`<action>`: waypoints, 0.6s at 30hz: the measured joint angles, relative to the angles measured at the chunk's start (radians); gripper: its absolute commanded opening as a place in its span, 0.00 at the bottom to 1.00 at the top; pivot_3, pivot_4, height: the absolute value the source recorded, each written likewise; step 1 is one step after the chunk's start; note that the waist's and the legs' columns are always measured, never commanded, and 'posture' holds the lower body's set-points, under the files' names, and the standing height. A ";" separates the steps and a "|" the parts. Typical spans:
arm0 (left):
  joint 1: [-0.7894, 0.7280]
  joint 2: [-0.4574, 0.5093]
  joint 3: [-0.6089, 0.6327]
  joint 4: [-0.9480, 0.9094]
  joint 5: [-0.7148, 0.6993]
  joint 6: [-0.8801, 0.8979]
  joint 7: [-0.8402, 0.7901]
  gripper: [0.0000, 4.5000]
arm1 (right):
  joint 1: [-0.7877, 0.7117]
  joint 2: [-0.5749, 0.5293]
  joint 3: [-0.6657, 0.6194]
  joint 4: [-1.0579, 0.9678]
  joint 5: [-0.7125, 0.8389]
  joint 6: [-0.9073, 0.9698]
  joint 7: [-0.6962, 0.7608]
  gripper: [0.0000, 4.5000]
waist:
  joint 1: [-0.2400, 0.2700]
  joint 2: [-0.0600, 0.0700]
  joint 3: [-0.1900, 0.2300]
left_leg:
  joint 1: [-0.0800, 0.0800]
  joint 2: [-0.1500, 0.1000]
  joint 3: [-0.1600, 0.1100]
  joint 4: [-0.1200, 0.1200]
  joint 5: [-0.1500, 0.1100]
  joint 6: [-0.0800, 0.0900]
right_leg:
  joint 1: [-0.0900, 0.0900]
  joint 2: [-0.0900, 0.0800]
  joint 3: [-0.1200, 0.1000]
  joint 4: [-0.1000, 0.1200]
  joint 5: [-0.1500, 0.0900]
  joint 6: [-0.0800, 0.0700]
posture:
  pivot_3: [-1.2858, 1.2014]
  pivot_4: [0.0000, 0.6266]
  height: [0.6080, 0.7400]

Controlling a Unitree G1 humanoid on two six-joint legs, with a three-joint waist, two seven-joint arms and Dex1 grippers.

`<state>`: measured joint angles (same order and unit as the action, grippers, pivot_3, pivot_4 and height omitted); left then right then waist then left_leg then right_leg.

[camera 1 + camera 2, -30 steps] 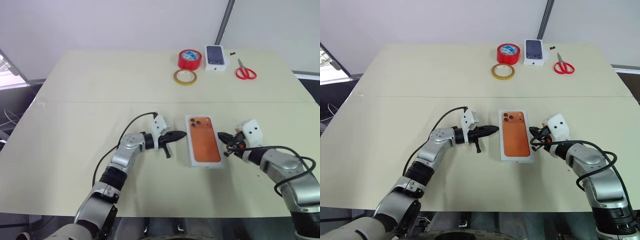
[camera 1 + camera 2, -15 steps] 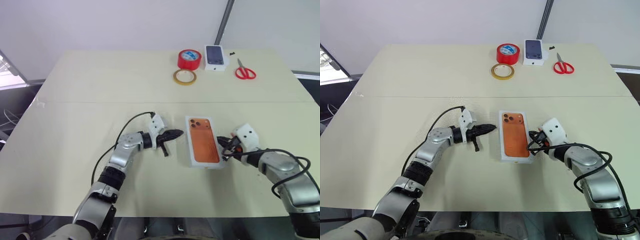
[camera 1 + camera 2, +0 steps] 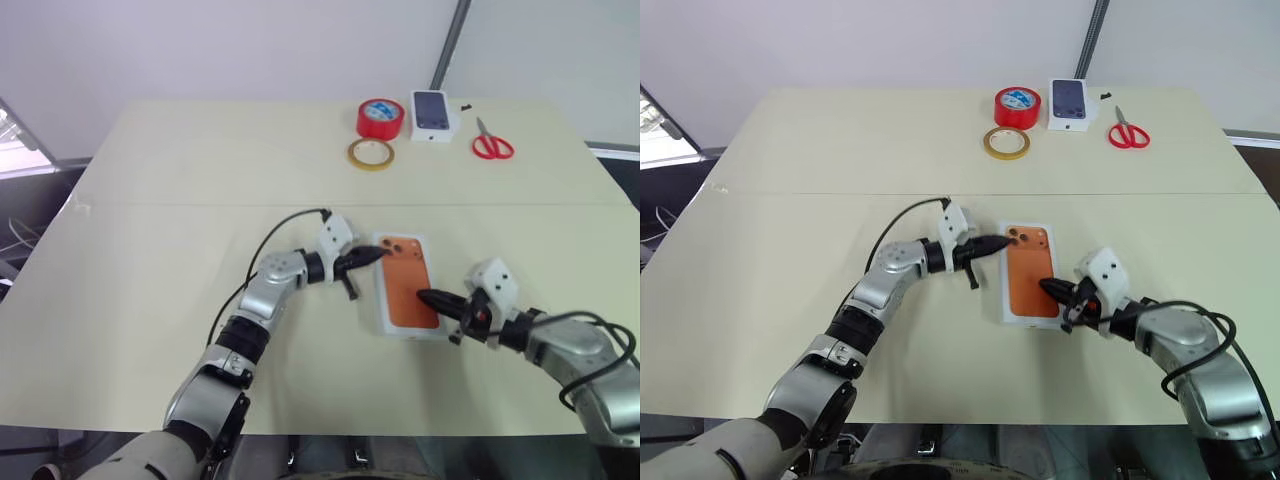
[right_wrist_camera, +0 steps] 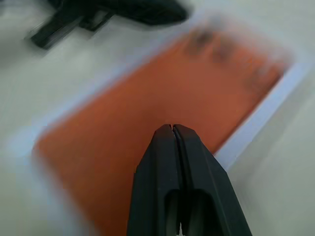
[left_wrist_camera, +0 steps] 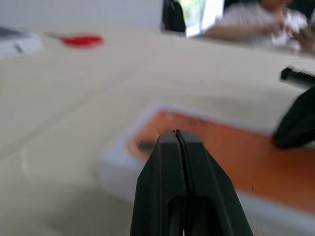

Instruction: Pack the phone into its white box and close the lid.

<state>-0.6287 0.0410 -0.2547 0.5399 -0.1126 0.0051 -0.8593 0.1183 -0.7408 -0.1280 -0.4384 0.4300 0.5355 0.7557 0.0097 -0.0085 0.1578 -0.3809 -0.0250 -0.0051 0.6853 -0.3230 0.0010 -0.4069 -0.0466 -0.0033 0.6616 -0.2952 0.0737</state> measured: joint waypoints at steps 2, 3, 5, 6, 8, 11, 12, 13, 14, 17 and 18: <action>0.000 0.006 -0.006 0.007 0.017 0.006 0.010 0.01 | 0.020 -0.014 0.024 -0.011 -0.049 -0.032 -0.013 0.01 | 0.000 -0.002 0.000 | 0.009 0.000 0.000 -0.001 0.000 0.000 | 0.009 0.000 0.000 0.000 0.000 0.000 | 0.52 0.24 1.00; 0.000 0.008 -0.005 0.007 0.017 0.019 0.011 0.01 | 0.019 -0.012 0.033 -0.011 -0.068 -0.041 -0.027 0.01 | 0.000 -0.002 -0.001 | 0.012 0.001 0.000 -0.001 0.000 0.000 | 0.012 0.000 0.000 -0.001 0.000 0.000 | 0.52 0.24 1.00; 0.001 0.014 0.013 -0.003 -0.007 0.074 -0.001 0.01 | 0.007 0.017 0.035 -0.011 -0.070 -0.025 -0.054 0.01 | -0.002 -0.004 -0.001 | 0.013 0.001 -0.001 -0.001 0.000 0.000 | 0.013 0.000 0.000 -0.001 0.000 0.000 | 0.52 0.24 1.00; 0.001 0.021 0.024 -0.009 -0.021 0.100 -0.013 0.01 | -0.018 0.050 0.032 -0.006 -0.054 0.008 -0.078 0.01 | -0.005 -0.005 -0.002 | 0.013 0.001 -0.001 -0.001 0.000 0.000 | 0.013 0.000 0.000 -0.001 0.000 0.000 | 0.52 0.24 1.00; 0.001 0.028 0.040 -0.015 -0.047 0.135 -0.032 0.13 | -0.066 0.103 0.019 0.009 -0.006 0.080 -0.119 0.06 | -0.006 -0.005 -0.002 | 0.011 0.001 -0.001 -0.001 0.000 0.000 | 0.011 0.000 0.000 -0.001 0.000 0.000 | 0.52 0.24 1.00; 0.008 0.047 0.051 -0.041 -0.062 0.147 -0.039 0.41 | -0.154 0.168 -0.042 0.019 0.090 0.151 -0.160 0.30 | -0.002 -0.005 -0.002 | 0.006 0.001 -0.001 -0.001 0.000 0.000 | 0.006 0.000 0.000 0.000 0.000 0.000 | 0.52 0.24 1.00; 0.012 0.055 0.062 -0.053 -0.071 0.157 -0.033 0.53 | -0.181 0.174 -0.057 0.020 0.102 0.152 -0.169 0.43 | -0.002 -0.005 -0.002 | 0.005 0.001 -0.001 -0.001 0.000 0.000 | 0.004 0.000 0.000 0.000 0.000 0.000 | 0.52 0.24 1.00; 0.018 0.068 0.079 -0.074 -0.077 0.164 -0.024 0.64 | -0.207 0.174 -0.076 0.023 0.109 0.151 -0.176 0.55 | -0.001 -0.005 -0.002 | 0.004 0.001 -0.001 -0.001 0.000 0.000 | 0.003 -0.001 0.000 0.000 0.000 0.000 | 0.52 0.24 1.00; 0.018 0.089 0.097 -0.097 -0.082 0.164 -0.016 0.76 | -0.223 0.170 -0.100 0.027 0.115 0.144 -0.179 0.67 | 0.001 -0.005 -0.002 | 0.003 0.001 -0.001 -0.001 0.000 -0.001 | 0.002 -0.001 0.000 0.000 0.000 0.000 | 0.52 0.24 1.00; 0.021 0.181 0.152 -0.163 -0.094 0.164 -0.009 1.00 | -0.219 0.135 -0.112 0.045 0.095 0.103 -0.155 0.99 | 0.003 -0.005 -0.001 | 0.003 0.001 -0.001 -0.003 0.000 -0.001 | 0.001 -0.001 0.000 0.000 0.000 0.000 | 0.52 0.24 1.00; 0.027 0.213 0.166 -0.182 -0.095 0.164 -0.010 1.00 | -0.211 0.119 -0.110 0.059 0.082 0.085 -0.140 0.99 | 0.002 -0.005 -0.001 | 0.003 0.001 -0.001 -0.003 0.000 -0.001 | 0.001 -0.001 0.000 0.000 0.000 0.000 | 0.52 0.24 1.00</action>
<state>-0.6018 0.2539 -0.0887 0.3575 -0.2074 0.1688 -0.8696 -0.0928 -0.6215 -0.2382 -0.3799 0.5120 0.6208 0.6161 0.0119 -0.0131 0.1563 -0.3779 -0.0241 -0.0057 0.6827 -0.3228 0.0002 -0.4055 -0.0472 -0.0033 0.6617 -0.2954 0.0736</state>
